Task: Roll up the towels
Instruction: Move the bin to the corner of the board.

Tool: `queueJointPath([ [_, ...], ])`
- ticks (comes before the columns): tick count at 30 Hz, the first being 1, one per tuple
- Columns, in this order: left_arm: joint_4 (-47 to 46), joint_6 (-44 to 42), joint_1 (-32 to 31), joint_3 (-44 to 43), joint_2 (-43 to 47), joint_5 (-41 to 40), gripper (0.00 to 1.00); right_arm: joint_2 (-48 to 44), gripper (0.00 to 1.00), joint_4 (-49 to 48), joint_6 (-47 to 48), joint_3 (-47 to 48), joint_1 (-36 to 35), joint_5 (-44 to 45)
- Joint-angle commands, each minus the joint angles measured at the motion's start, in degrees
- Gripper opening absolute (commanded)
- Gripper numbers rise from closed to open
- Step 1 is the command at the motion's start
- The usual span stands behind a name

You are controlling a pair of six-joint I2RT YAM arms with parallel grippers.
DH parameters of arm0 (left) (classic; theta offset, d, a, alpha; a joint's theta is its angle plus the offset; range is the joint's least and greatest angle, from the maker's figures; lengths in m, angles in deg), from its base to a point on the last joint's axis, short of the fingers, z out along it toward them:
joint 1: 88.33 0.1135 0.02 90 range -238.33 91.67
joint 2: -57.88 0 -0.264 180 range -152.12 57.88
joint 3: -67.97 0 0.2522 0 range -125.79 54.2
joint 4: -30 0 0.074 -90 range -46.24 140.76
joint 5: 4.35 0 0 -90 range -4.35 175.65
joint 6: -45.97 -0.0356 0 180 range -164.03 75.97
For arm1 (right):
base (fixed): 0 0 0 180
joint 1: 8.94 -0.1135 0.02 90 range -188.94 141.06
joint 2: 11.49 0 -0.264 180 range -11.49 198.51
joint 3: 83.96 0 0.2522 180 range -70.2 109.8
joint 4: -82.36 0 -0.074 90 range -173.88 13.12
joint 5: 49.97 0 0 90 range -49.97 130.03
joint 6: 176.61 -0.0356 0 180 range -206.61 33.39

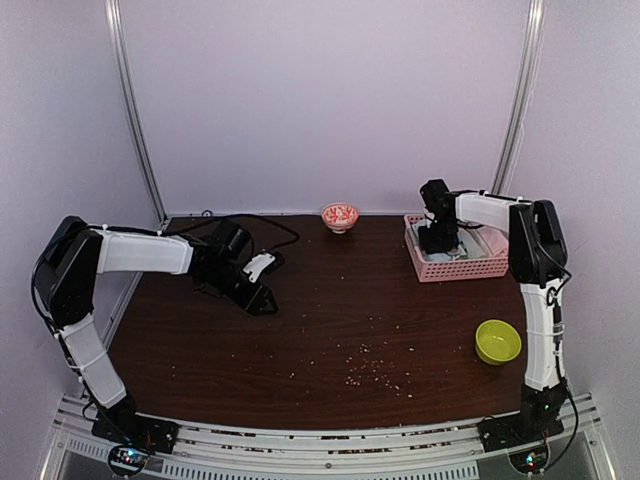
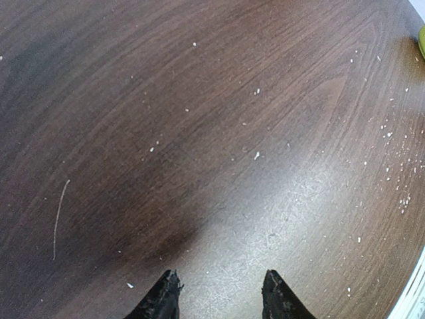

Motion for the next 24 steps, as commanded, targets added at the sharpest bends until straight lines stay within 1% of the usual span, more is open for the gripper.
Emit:
queueJointPath([
  [1, -0.9, -0.4, 0.4, -0.9, -1.4, 1.4, 0.43, 0.0, 0.01, 1.6, 0.3, -1.7, 2.3, -2.2],
  [6, -1.0, -0.1, 0.5, -0.5, -1.1, 1.4, 0.43, 2.5, 0.11, 1.8, 1.1, 0.2, 2.8, -2.0],
  [8, -1.1, 0.0, 0.5, -0.3, -1.1, 1.6, 0.43, 3.6, 0.15, 2.4, 1.8, 0.9, 3.1, -3.1],
  [10, -1.1, 0.0, 0.4, -0.3, -1.1, 1.6, 0.43, 3.2, 0.2, 2.6, 2.8, 0.8, 3.1, -5.3],
  [13, -1.2, 0.1, 0.4, -0.4, -1.1, 1.6, 0.43, 0.3, 0.39, 2.4, 5.1, 0.2, 3.1, -10.0],
  [14, -1.2, 0.0, 0.4, -0.4, -1.2, 1.6, 0.43, -0.8, 0.45, 2.4, 5.3, 0.1, 3.1, -10.2],
  [19, -1.2, 0.2, 0.4, -0.7, -1.9, 2.3, 0.43, -4.5, 0.54, 2.8, 5.7, 0.4, 3.1, -9.4],
  [24, -1.2, 0.1, 0.4, -0.6, -1.8, 2.7, 0.43, -6.3, 0.59, 2.9, 5.8, -0.8, 3.1, -10.7],
])
